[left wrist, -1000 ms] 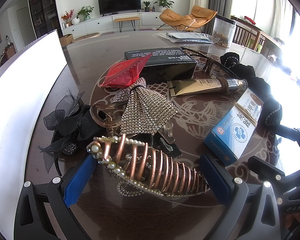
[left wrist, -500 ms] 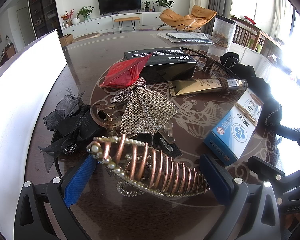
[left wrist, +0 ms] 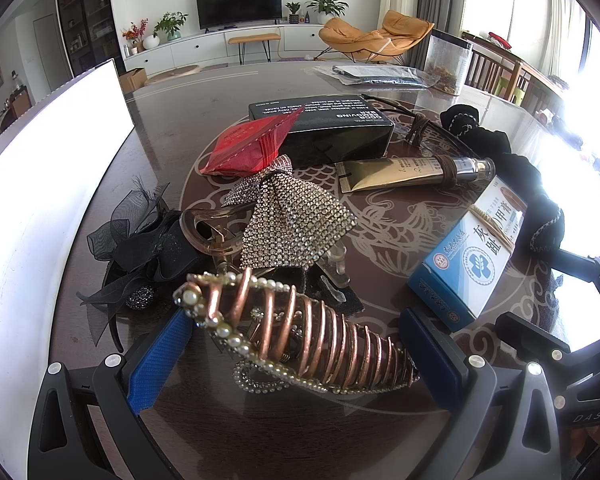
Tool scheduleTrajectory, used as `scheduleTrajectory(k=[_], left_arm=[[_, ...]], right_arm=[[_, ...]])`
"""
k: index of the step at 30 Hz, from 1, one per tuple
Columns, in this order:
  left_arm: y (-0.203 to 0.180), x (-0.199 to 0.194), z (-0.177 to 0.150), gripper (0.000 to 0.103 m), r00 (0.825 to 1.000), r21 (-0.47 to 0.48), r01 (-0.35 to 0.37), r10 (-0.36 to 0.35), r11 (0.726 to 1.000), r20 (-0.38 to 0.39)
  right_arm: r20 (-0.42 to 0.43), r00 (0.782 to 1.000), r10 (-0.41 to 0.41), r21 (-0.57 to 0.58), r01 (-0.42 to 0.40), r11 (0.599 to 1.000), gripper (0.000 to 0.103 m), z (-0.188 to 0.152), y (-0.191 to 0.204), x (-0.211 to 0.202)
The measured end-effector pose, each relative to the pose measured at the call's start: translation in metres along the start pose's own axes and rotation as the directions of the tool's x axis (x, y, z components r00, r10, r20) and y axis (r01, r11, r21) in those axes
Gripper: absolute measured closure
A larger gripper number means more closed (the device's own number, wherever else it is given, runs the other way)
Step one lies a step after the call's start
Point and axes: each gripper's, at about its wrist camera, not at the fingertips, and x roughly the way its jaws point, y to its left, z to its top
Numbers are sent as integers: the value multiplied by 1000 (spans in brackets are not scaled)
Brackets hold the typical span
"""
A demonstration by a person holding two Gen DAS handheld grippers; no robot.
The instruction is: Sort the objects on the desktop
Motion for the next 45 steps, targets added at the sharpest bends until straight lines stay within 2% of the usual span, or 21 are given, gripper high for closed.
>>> scheduleTrajectory(k=[21,22,24,27,28,30,32,34,37,39,41,42,45], left_arm=[[0,-4,-5,0,1000,-18,-12,12,1000,-17],[1,-9,-11,0,999,-32,-23,23,999,-23],[2,-20,-27,0,999,-45,-34,34,998,-21],[5,-33,-46,0,999,-63,-48,47,997,-16],[6,-35,-50,0,999,-64,-49,48,997,-15],[6,-37,-53,0,999,-63,-48,47,997,-18],[7,-38,-53,0,999,-67,-50,49,996,-21],[7,-39,-54,0,998,-71,-53,51,996,-25],[9,-40,-55,0,998,-78,-55,52,995,-34],[12,-42,-55,0,998,-97,-58,54,994,-39],[18,-44,-56,0,998,-131,-47,42,990,-37],[22,-46,-57,0,999,-155,-35,31,987,-33],[39,-53,-59,0,999,-257,29,-31,966,-5]], right_arm=[[13,999,30,22,-30,999,0,-1,-7,-4],[18,999,43,28,-44,999,0,-1,-8,-5],[44,992,119,50,-121,991,0,-3,-14,-9],[100,966,237,129,-249,960,0,-7,-31,-14],[113,960,255,150,-270,951,0,-8,-35,-16],[97,961,258,164,-271,949,0,-3,-34,-16],[71,958,279,168,-288,943,0,10,-31,-15],[63,952,301,226,-307,924,0,28,-30,-11],[23,958,286,361,-274,891,0,51,-30,4],[-11,965,263,393,-238,888,0,62,-21,16],[-81,971,224,357,-181,916,0,70,-5,30],[-91,981,173,308,-138,941,0,71,5,31],[-94,991,97,180,-79,981,0,62,27,30]])
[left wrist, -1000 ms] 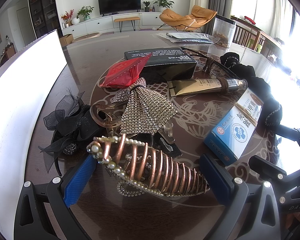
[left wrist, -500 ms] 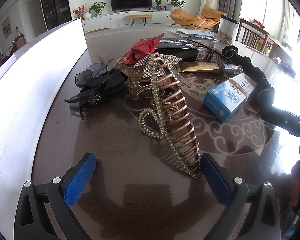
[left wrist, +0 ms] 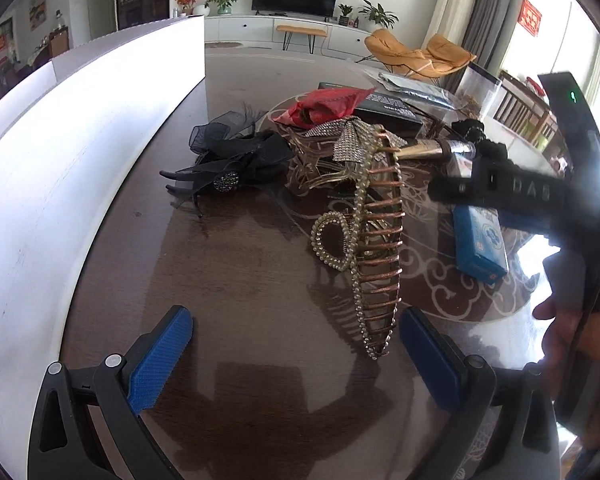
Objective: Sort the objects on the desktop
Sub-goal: 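Close the left tool on the spiral hair clip and lift while the right tool grasps the blue ointment box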
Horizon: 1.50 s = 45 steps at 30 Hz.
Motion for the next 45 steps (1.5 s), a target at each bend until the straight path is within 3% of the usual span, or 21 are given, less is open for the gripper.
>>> scheduleTrajectory(k=[3,5,8,11,16,18,19,20,23,28,30,31,32,33,36,40,45], left_arm=[[18,-8,-2,0,996,-122,87,-84,989,29],[22,-10,-2,0,994,-159,104,-99,982,40],[9,-6,0,0,998,-115,65,-63,991,22],[-10,0,2,0,999,-30,49,-48,998,9],[-35,7,7,0,1000,76,28,-29,997,10],[-42,15,11,0,999,105,43,-41,994,-13],[-46,18,11,0,1000,121,26,-24,992,-17],[-49,21,12,0,1000,141,12,-9,990,-23],[-61,29,14,0,997,203,-57,66,977,-37],[-61,34,22,0,996,215,-58,72,975,-54],[-61,38,29,0,993,224,-54,76,973,-90],[-61,36,30,17,993,221,-59,80,973,-86],[-60,29,30,38,996,221,-60,73,973,-55],[-60,23,29,77,996,221,-73,83,973,-35],[-54,5,20,78,1000,201,-14,18,979,-17],[-51,-26,-2,78,1000,212,-18,12,977,29],[-37,-58,-16,78,997,142,25,-36,990,70]], right_arm=[[52,997,-64,-129,70,989,6,-23,7,-5],[84,995,-55,-206,71,976,26,-38,10,-14],[75,997,-32,-242,49,969,49,-58,2,-28],[66,998,-22,-249,38,968,60,-77,-16,-45],[61,998,-3,-287,21,958,56,-100,-42,-62],[41,999,4,-316,9,949,32,-102,-45,-60],[21,1000,11,-322,-4,947,10,-102,-46,-57],[17,1000,23,-333,-16,943,3,-101,-46,-55],[16,999,39,-376,-30,926,1,-91,-43,-47],[-50,996,73,-464,-88,881,1,-63,-27,-30],[-37,995,90,-476,-97,874,22,-54,-23,-31],[-37,996,86,-474,-93,875,52,-49,-22,-33],[-62,993,97,-457,-114,882,58,-46,-23,-34],[-87,988,129,-430,-154,890,58,-44,-26,-35],[-99,981,169,-387,-194,901,59,-56,-39,-45],[-117,949,294,-204,-313,928,59,-77,-74,-62],[-92,916,391,-68,-398,915,59,-79,-98,-80]])
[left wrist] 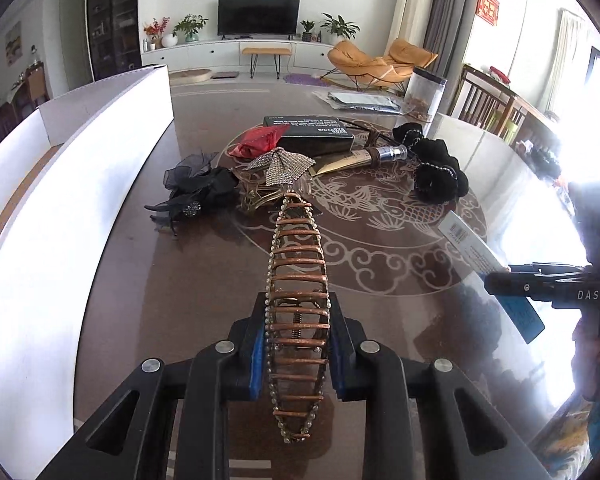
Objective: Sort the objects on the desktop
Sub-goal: 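Close the left tool on the spiral hair clip and lift while the right tool grasps the blue ointment box, then carry the spiral hair clip and blue box into the white bin and open both tools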
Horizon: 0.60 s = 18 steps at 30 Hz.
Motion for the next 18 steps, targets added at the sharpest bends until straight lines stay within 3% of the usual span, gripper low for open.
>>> scheduleTrajectory(k=[6,12,15,18], left_arm=[[11,-39,2,78,998,-50,12,-9,999,61],[56,-109,38,78,985,-117,6,14,993,170],[101,-143,65,78,975,-171,-45,81,984,208],[151,-158,86,78,958,-227,-157,204,961,202]], right_arm=[[26,996,80,-14,-79,997,59,20,29,-18],[19,981,191,-125,-187,974,59,71,107,-14],[6,965,264,-183,-259,949,59,108,166,-1],[-12,949,314,-260,-306,916,59,141,236,27]])
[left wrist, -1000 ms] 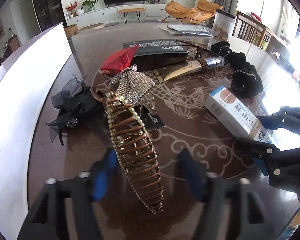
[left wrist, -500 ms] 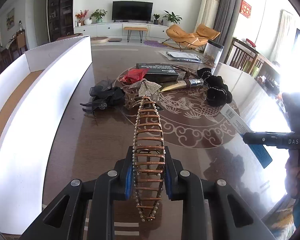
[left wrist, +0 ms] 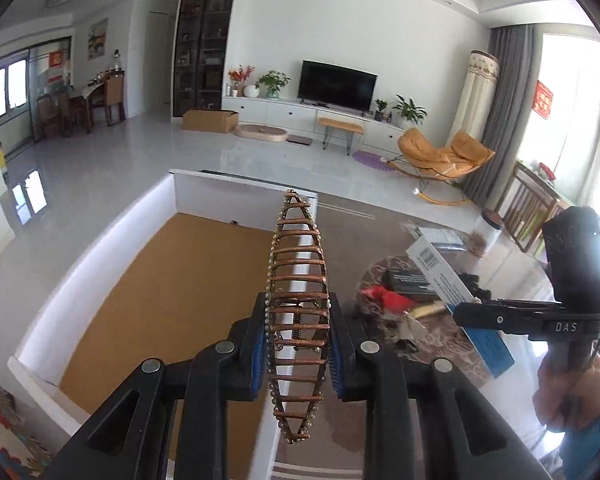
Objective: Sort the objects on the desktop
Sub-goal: 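Carry the spiral hair clip and blue box into the white bin and open both tools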
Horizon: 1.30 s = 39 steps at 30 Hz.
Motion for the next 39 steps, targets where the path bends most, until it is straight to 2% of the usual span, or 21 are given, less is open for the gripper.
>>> scheduleTrajectory(k=[2,4,8,10,12,15,16,17,19,20,22,23,24,26,27,30,35,37,39], left_arm=[[32,11,9,78,998,-46,-61,60,997,-25],[59,31,8,78,991,-83,-118,112,990,-67],[96,79,-16,78,967,-137,-198,170,971,-189],[102,99,-32,78,950,-129,-232,196,964,-244],[108,112,-43,77,936,-133,-244,197,961,-290],[110,125,-56,70,924,-133,-236,180,962,-337],[108,129,-59,60,917,-118,-241,186,963,-352],[107,131,-59,56,917,-119,-230,174,966,-359],[98,133,-56,41,912,-81,-238,194,968,-362],[96,136,-57,39,901,-57,-248,209,967,-381],[95,140,-58,35,864,-26,-279,239,960,-443],[100,142,-60,36,846,-27,-289,241,957,-476],[104,145,-62,36,836,-38,-291,235,956,-496],[114,145,-64,36,837,-86,-288,207,954,-507],[117,145,-67,36,833,-108,-299,204,948,-514],[121,140,-73,35,840,-149,-305,192,941,-507],[119,130,-83,36,848,-174,-312,191,934,-495],[120,127,-84,36,850,-187,-321,196,928,-488],[123,123,-84,36,863,-209,-326,200,922,-464]], right_arm=[[-19,999,30,-41,-30,999,59,27,29,41],[-34,999,13,-105,-17,994,59,47,57,86],[-92,989,-112,-260,85,962,59,59,90,177],[-136,973,-188,-341,132,931,58,52,96,216],[-192,938,-287,-425,184,886,57,40,98,247],[-203,897,-392,-530,236,814,46,21,89,274],[-203,887,-414,-553,245,797,44,16,87,277],[-184,879,-440,-587,261,767,42,12,85,280],[-173,875,-452,-641,248,726,40,4,83,279],[-168,868,-468,-668,249,701,40,-1,84,279],[-154,844,-513,-715,263,648,38,-6,87,284],[-155,837,-525,-723,266,637,35,-9,87,286],[-158,838,-522,-719,264,643,33,-10,88,285],[-161,851,-500,-701,259,665,29,-13,87,279],[-154,853,-498,-702,261,663,29,-15,87,277],[-125,857,-500,-724,266,637,28,-25,84,272],[-96,882,-462,-727,255,638,22,-38,81,259],[-82,899,-430,-706,252,662,22,-37,78,254],[-43,922,-385,-652,266,710,22,-27,74,243]])
